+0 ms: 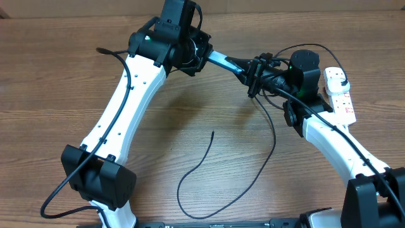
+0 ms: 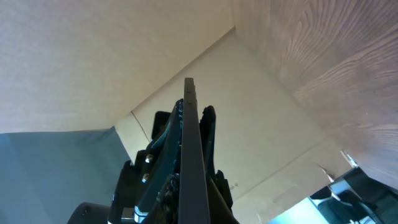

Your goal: Plug charger to phone and switch on socket

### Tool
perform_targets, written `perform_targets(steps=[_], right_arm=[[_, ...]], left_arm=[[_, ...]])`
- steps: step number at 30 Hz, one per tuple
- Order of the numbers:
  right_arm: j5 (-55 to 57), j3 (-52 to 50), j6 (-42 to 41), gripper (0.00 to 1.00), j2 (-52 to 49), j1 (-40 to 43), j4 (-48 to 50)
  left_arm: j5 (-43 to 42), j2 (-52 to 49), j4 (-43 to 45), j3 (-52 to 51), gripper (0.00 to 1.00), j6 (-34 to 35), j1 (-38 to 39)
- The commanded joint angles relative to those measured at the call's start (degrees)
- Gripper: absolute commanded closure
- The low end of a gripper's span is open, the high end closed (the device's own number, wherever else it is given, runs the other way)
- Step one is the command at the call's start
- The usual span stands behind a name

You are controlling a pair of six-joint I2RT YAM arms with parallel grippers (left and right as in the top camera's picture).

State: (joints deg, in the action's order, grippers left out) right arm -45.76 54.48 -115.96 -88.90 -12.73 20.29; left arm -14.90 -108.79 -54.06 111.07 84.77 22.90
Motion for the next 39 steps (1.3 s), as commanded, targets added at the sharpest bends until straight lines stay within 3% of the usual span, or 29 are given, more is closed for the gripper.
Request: perform_targets(steps=[1,8,13,26,28,30,31,34,35,36,39], right_arm=[[-1.5,0.9,-7.9,0.96,0.1,-0.1,1.1],[-1.4,0.9,-7.9,0.96,0.1,-0.1,1.1],[-1.4,0.9,-7.9,0.84,0.1,-0.1,1.1],[-1.4,0.9,-7.9,0.80,0.1,-0.1,1.1],[-1.4,0.9,-7.9,0.76,0.1,-0.1,1.1],[-1.4,0.9,-7.9,0.68,0.1,-0.1,1.1],[-1.4,0.9,-7.9,0.59,0.1,-0.1,1.1],[-1.4,0.9,-7.9,0.16,0.1,-0.1,1.1],[-1.4,0.9,-7.9,0.07,0.1,-0.1,1.1],[-1.5,0.9,-7.6,0.00,0.1,-0.1,1.1],[-1.5,0.9,-6.1,0.00,0.1,0.0,1.0]], left_arm=[[1.4,0.1,-1.6,0.6,0.85,-3.1,0.4],[1.4,0.1,-1.6,0.6,0.89,-3.8,0.4],[1.3,0.1,-1.5,0.6,0.95,-5.0,0.4],[1.3,0.1,-1.4,0.6,0.96,-8.6,0.4],[1.3,0.1,-1.4,0.6,0.96,-8.8,0.4],[1.4,0.1,-1.4,0.6,0.96,-9.1,0.4],[1.3,0.1,-1.4,0.6,0.96,-9.3,0.4],[1.4,0.1,-1.4,0.6,0.96,-9.6,0.2],[1.4,0.1,-1.4,0.6,0.96,-9.6,0.1],[1.4,0.1,-1.4,0.6,0.96,-9.6,-0.1],[1.3,0.1,-1.4,0.6,0.96,-10.1,-0.8]])
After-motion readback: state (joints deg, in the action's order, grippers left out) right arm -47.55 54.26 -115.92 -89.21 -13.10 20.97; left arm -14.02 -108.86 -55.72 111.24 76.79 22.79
